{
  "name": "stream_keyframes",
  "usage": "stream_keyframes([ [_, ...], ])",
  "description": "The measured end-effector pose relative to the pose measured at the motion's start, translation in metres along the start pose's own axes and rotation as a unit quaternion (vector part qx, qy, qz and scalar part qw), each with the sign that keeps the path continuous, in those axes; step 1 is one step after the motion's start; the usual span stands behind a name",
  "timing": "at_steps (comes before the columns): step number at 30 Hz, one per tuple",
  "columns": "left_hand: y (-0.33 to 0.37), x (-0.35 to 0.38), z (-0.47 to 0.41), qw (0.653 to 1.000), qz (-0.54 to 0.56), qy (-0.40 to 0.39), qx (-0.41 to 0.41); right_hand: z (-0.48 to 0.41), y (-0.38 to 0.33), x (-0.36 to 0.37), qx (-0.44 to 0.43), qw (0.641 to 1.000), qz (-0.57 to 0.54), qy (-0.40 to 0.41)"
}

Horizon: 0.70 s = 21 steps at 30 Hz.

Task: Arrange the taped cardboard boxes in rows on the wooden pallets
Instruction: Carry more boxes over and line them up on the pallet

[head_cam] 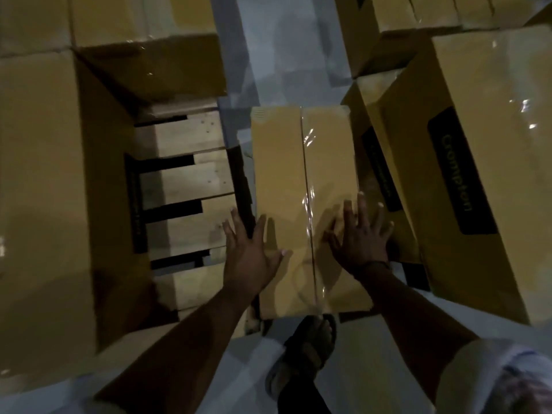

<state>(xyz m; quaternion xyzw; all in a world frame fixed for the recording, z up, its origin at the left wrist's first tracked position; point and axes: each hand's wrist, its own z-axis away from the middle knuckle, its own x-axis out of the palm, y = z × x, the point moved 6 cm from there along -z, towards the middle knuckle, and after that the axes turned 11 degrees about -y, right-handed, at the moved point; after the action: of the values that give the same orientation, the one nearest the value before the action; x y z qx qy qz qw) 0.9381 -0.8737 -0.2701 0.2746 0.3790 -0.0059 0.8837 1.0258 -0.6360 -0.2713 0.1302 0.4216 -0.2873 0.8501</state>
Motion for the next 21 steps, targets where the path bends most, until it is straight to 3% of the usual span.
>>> stream_keyframes([
  [8, 0.017, 0.042, -0.072, 0.982, 0.156, 0.006, -0.109, -0.071, 0.022, 0.017, -0.044, 0.982, -0.184, -0.024],
  [14, 0.035, 0.024, -0.045, 0.980, 0.164, -0.002, -0.116, -0.040, 0.020, -0.005, -0.055, 0.990, -0.125, -0.023],
  [18, 0.056, -0.012, 0.007, 0.985, 0.150, 0.005, -0.083, 0.013, 0.012, -0.058, -0.055, 0.995, -0.088, 0.009],
  [21, 0.068, -0.055, 0.050, 0.979, 0.172, 0.034, -0.103, 0.050, -0.008, -0.101, -0.073, 0.993, -0.083, 0.027],
])
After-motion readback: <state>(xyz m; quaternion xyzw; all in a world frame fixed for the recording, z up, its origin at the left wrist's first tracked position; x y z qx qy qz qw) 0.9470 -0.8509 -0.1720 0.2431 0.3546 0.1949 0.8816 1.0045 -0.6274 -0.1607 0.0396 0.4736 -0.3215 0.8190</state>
